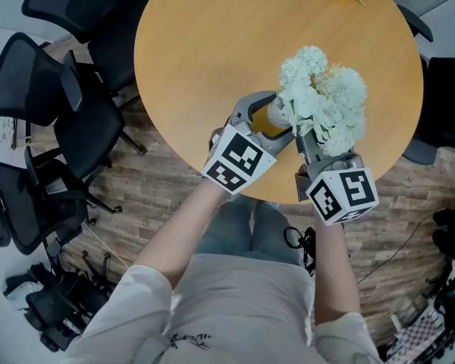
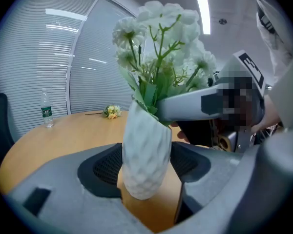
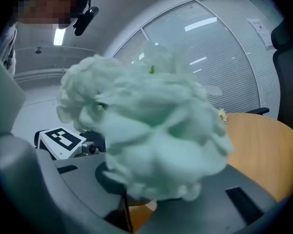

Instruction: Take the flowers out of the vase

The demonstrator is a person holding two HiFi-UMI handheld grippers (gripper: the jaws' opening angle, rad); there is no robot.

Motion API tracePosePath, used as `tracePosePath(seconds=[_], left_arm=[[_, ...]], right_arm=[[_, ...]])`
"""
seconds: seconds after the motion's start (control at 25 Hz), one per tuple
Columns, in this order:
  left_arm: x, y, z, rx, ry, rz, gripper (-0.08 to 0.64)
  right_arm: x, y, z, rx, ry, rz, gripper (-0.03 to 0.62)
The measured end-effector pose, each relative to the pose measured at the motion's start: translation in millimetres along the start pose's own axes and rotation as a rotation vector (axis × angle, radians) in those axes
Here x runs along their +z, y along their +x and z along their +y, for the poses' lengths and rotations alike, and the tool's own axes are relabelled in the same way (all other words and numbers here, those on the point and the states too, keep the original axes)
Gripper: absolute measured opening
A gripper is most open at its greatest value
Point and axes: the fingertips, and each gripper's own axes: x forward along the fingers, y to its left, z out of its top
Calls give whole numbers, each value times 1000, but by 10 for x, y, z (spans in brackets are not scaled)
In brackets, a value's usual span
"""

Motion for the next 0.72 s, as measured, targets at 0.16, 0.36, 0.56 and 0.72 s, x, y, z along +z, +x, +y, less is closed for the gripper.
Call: tracePosePath(seconds=[0.16,0.36,0.56,0.72], left_arm=[[-2,3,4,5,-4,-5,314],[12,19,-5,8,-8,-8,314],[17,45,-30,9,-8,-4,314],[1,9,-2,11,-10,-5,314]], right_arm=[[10,-10,-10,2,-3,1,82],[71,-47,-10,18,18,-23,57],[81,-80,-29,25,37,-22,49],[123,-84,10,32,50,-33,48]])
